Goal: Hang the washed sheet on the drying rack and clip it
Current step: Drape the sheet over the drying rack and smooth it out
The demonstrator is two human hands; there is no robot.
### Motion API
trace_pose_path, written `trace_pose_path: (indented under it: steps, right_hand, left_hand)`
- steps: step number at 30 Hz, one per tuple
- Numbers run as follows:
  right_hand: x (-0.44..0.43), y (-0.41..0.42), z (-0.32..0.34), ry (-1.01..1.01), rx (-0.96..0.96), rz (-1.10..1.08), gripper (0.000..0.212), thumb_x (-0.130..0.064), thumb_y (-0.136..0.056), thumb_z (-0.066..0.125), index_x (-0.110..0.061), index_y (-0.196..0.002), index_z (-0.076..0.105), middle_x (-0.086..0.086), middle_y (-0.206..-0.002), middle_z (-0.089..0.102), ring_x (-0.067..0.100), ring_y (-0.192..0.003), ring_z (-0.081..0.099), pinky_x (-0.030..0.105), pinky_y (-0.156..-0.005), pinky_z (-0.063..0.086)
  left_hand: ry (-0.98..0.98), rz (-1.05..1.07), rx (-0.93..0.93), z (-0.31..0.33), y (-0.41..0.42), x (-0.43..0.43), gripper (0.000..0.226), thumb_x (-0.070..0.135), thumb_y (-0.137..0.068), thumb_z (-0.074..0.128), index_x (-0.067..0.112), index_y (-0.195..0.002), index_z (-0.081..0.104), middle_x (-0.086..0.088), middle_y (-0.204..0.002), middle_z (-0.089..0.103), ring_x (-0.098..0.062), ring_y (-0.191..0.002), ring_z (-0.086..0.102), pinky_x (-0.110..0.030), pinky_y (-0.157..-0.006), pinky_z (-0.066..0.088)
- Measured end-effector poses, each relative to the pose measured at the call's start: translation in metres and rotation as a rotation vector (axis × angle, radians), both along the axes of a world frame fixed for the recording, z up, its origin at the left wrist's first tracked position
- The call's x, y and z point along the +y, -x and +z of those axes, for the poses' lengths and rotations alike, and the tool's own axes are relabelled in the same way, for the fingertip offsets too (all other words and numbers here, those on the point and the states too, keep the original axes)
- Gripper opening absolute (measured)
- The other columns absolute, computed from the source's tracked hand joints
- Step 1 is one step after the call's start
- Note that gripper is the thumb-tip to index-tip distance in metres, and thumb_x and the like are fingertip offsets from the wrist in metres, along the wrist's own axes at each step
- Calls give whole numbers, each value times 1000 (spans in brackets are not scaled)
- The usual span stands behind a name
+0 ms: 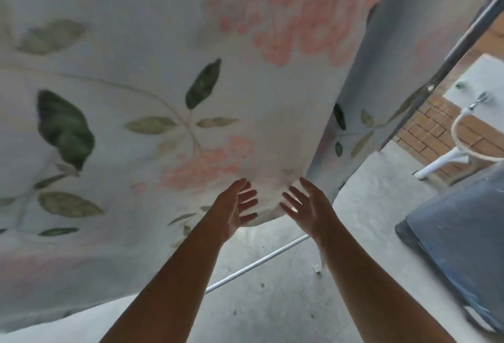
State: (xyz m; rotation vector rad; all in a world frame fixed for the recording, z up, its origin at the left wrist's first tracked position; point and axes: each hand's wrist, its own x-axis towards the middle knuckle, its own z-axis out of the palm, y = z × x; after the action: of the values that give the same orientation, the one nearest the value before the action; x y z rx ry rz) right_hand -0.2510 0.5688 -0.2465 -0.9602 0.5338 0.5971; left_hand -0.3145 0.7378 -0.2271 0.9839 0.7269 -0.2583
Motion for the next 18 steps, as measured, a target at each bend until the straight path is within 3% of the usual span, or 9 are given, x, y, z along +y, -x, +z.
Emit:
trace_pose_path:
  steps: [4, 10, 14, 18]
  right_hand:
    - [-24, -5, 152, -75, -146, 92, 38, -26, -93, 58, -20, -129, 49, 10, -134, 54, 31, -122, 51, 52, -100, 42]
    - [-56, -29, 345, -29, -369, 114, 31, -22, -97, 50, -22, -128, 51, 7, -130, 54, 30, -120, 52, 50, -102, 41]
    - [-65, -45, 423, 26, -481, 133, 47, -24, -94, 55, -23, -140, 43, 2, -131, 56, 26, -121, 52, 51, -105, 40]
    - [-70, -56, 470, 96, -581, 127, 47, -26, -92, 59, -23, -137, 46, 0, -130, 57, 22, -119, 55, 48, -101, 44]
  left_hand:
    - [-93, 49, -166, 148, -1, -23, 32, 27, -96, 50, 14, -125, 54, -2, -119, 62, -21, -107, 59, -43, -92, 46]
    - [-205, 115, -384, 317, 1, -39, 29, 26, -94, 53, 18, -121, 57, 1, -118, 66, -19, -109, 63, -40, -86, 50]
    - [-240, 110, -462, 393, -16, -49, 29, 28, -84, 64, 21, -112, 62, 3, -112, 70, -18, -106, 64, -40, -87, 51]
    - [-307, 81, -578, 457, -42, -49, 17, 16, -93, 55, 20, -107, 63, 0, -109, 70, -19, -106, 64, -40, -90, 51]
